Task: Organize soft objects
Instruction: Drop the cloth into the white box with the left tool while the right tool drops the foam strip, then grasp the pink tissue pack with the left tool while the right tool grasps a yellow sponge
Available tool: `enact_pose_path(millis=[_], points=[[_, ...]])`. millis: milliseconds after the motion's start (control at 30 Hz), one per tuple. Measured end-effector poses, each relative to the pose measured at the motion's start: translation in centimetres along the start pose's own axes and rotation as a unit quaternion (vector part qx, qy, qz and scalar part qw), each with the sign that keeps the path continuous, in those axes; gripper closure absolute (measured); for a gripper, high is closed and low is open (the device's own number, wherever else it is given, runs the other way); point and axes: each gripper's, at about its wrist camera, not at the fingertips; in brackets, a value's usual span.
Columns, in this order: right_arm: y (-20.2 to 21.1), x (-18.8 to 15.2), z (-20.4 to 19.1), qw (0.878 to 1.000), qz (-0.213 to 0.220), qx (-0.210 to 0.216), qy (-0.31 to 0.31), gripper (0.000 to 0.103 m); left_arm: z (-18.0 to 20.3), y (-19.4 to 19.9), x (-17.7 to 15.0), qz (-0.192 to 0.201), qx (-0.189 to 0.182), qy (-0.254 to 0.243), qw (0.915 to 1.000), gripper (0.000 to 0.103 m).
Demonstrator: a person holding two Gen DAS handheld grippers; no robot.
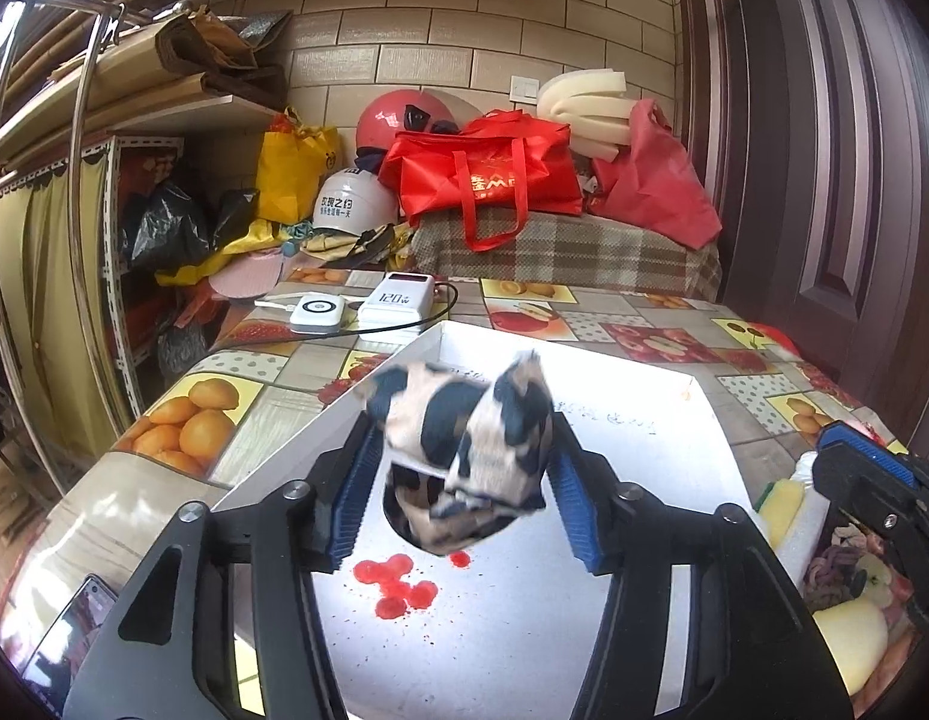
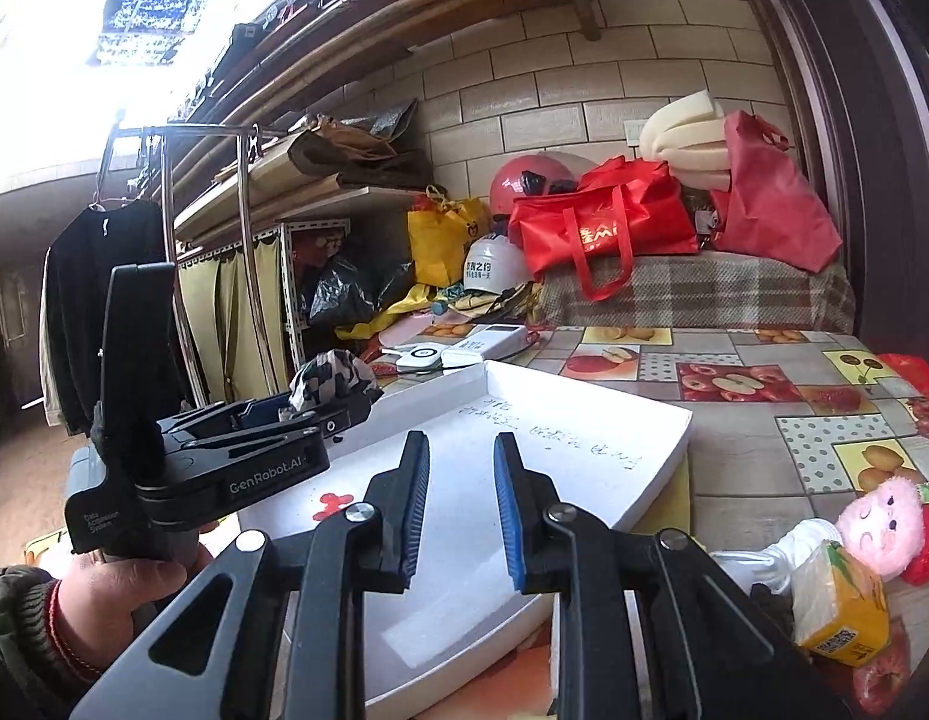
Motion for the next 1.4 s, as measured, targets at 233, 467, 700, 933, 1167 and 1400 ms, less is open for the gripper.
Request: enact_pose_path(millis=[233,467,700,933,1167,1400], points=[[0.6,0.3,0.7,1.000,0.015,-0.022,-0.008,0.000,-0.7,0.3,0.0,0.009,0.023,0.014,0.9996,0.000],[0.7,0.1,1.0,0.999,0.012,-0.029,-0.012,0.000,-1.0,0.2,0.0,0.007,0.023,0.022,0.9995,0.000],[0.7,-0.1,1.8,0.999,0.006,-0.036,-0.029,0.000,-1.5,0.1,0.0,0.005,0.026,0.034,0.9991,0.000],[1.7,-0.1,3.6,0.997,0.002,-0.048,-0.058,0.000,-1.6,0.7,-0.1,0.009,0.009,0.042,0.9990,0.000],[3.8,-0.6,7.0,0.993,-0.047,-0.054,-0.095,0.000,-0.1,2.5,-0.2,-0.028,-0.090,0.045,0.9945,0.000],[6.4,-1.3,5.9,0.988,-0.140,0.017,-0.058,0.000,3.9,8.4,-0.9,-0.110,-0.262,0.003,0.9587,0.000]])
Point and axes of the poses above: each gripper's, at about its wrist camera, not at the fingertips, and y roughly against the way its jaws point, z to its right, x to its top, and after that the axes turned 14 degrees about z, right-handed
